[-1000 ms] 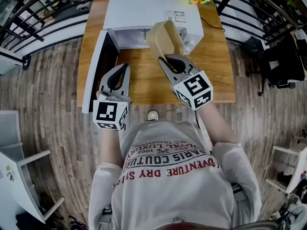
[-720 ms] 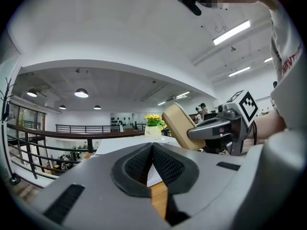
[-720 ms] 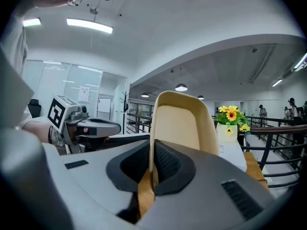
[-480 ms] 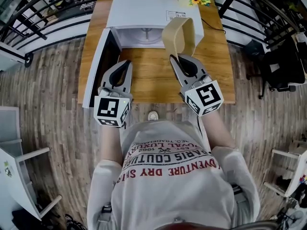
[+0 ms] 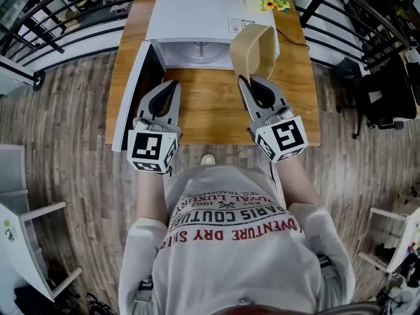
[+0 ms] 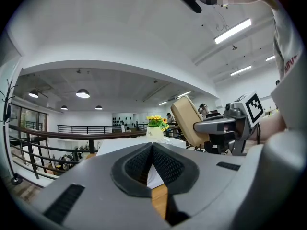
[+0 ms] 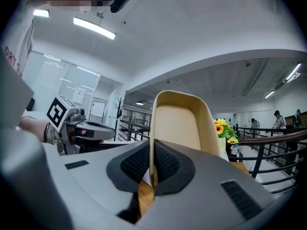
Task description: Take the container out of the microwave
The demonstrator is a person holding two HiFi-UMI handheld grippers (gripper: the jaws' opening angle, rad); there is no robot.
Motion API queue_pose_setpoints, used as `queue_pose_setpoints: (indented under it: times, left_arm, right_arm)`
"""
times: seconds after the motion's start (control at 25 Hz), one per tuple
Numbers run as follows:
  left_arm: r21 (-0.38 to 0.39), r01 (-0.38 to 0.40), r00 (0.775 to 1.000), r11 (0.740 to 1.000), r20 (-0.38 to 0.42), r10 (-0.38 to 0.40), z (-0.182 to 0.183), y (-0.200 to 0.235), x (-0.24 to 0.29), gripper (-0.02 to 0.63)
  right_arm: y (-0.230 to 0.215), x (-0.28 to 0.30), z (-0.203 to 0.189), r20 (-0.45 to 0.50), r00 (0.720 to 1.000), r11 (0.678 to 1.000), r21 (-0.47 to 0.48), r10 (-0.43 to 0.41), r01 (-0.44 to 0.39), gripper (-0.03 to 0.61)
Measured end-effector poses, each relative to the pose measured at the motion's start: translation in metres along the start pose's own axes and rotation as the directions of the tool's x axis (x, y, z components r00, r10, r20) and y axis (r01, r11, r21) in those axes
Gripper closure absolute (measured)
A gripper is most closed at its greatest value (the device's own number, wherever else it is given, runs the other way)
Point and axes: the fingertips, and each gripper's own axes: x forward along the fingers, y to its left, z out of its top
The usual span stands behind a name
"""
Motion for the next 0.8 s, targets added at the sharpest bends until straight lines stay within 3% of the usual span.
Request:
queue_pose_setpoints:
  times: [0.32, 0.6, 0.8]
  left_arm:
    - [0.008, 0.01, 1.0, 1.0, 0.004, -0.01, 0.001, 0.0, 0.01, 0.598]
    - [0.024, 0.015, 1.0, 1.0, -0.004, -0.015, 0.0, 0.004, 0.016, 0.598]
    - [0.039, 0.021, 1.0, 0.999, -0.014, -0.02, -0.005, 0.006, 0.016, 0.598]
  right_arm:
    - [-0.005, 0.006, 0.001, -0.004, 1.0, 1.0, -0.008, -0.001, 0.001, 0.549]
    - [-0.016, 0.01, 0.0, -0.004, 0.997, 0.997, 0.008, -0.077, 0.077, 0.548]
    - [-0.014, 0.014, -0.003, 0.002, 0.996, 0.996, -0.001, -0.085, 0.085, 0.548]
